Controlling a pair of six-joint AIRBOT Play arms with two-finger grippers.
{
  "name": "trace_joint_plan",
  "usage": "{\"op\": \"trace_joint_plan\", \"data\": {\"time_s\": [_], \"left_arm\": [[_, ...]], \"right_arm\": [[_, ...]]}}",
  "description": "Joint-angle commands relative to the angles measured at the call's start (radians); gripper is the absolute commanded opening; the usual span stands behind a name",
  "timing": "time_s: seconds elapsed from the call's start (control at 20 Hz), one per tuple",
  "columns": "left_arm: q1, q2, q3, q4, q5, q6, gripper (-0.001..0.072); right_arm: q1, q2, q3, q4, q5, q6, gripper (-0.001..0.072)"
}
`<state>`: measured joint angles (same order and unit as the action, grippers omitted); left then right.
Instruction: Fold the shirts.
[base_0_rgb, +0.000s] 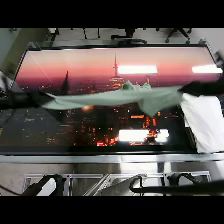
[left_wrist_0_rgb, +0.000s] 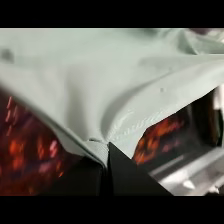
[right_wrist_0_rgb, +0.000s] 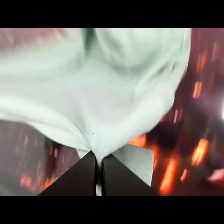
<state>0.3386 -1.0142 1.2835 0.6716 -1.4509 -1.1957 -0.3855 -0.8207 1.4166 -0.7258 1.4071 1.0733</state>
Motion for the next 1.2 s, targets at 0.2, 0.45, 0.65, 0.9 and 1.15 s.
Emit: {"op": "trace_joint_plan", "data": {"time_s": [0.2, 0.45, 0.65, 0.9, 1.15], "left_arm": [[0.003, 0.267, 0.690, 0.169, 0.132, -0.063, 0.0011], [0.003, 0.244, 0.748, 0.352, 0.108, -0.106, 0.0012], [0.003, 0.095, 0.541, 0.231, 0.033, -0.058, 0.0012], [-0.058, -0.190, 0.274, 0.147, 0.133, 0.086, 0.0012], [-0.158, -0.530, 0.195, 0.152, 0.356, 0.159, 0.0012]], "right_arm": [[-0.005, 0.107, 0.664, -0.051, -0.105, -0.003, 0.0018], [-0.005, 0.108, 0.660, -0.059, -0.108, -0.003, 0.0018], [-0.002, -0.009, 0.489, 0.097, -0.054, -0.051, 0.0018], [0.087, -0.294, 0.223, 0.143, -0.111, -0.173, 0.0018], [0.160, -0.624, 0.214, 0.136, -0.256, -0.240, 0.0018]]}}
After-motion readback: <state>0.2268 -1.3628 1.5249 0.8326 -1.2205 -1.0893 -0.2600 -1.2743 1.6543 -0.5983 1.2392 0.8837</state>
